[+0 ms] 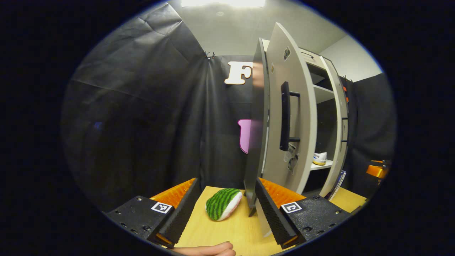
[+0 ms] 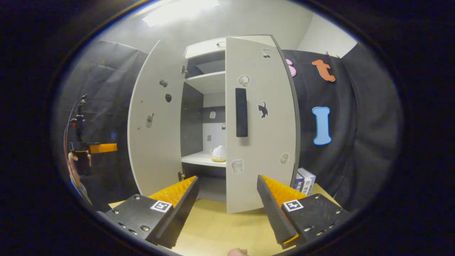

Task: Grab one shoe with the right hand and put it into the shoe cabinet, grab the other shoe with the left hand and put it into the shoe cabinet; then close the right door with the right hand and the left door with the left hand.

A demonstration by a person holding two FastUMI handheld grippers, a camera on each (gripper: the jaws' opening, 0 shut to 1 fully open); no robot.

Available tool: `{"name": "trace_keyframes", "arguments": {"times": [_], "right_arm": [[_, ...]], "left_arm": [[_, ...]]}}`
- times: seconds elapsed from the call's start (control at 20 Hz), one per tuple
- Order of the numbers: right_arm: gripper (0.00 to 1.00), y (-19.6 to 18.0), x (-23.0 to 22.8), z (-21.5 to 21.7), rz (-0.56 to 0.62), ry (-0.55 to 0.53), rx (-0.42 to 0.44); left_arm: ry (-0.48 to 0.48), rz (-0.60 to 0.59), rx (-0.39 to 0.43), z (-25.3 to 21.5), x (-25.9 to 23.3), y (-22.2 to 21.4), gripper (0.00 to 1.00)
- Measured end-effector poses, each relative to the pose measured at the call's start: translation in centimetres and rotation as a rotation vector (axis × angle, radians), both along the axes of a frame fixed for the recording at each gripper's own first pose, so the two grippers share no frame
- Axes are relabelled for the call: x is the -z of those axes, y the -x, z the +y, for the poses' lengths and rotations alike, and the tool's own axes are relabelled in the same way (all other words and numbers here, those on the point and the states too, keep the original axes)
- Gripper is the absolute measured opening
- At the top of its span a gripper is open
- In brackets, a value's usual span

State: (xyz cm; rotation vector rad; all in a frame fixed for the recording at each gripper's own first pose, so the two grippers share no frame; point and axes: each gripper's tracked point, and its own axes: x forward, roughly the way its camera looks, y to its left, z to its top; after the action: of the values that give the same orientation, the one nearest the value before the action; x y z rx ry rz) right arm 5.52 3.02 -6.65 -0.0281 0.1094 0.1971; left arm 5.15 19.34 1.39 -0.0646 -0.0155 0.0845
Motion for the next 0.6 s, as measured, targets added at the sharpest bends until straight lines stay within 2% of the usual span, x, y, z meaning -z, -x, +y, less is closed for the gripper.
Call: {"name": "trace_keyframes", "arguments": {"times": [0.1,0.3,0.35,0.6], "right_arm": [[0.98,1.5,0.6,-0.7,0.018,0.0,0.053],[0.98,4.2,-0.1,-0.2,-0.005,-0.016,0.028],[0.98,5.0,-0.7,-0.5,-0.021,-0.018,0.032],[0.98,7.2,-2.3,-2.0,-0.083,0.011,0.063]], "left_arm": [[0.001,0.003,-0.002,0.6,-0.9,-1.4,0.96],[0.01,-0.02,-0.025,2.1,-4.0,-2.9,0.93],[0.011,-0.027,-0.02,2.1,-4.8,-3.1,0.96],[-0.002,-0.018,0.006,0.8,-8.2,-4.6,0.96]]}}
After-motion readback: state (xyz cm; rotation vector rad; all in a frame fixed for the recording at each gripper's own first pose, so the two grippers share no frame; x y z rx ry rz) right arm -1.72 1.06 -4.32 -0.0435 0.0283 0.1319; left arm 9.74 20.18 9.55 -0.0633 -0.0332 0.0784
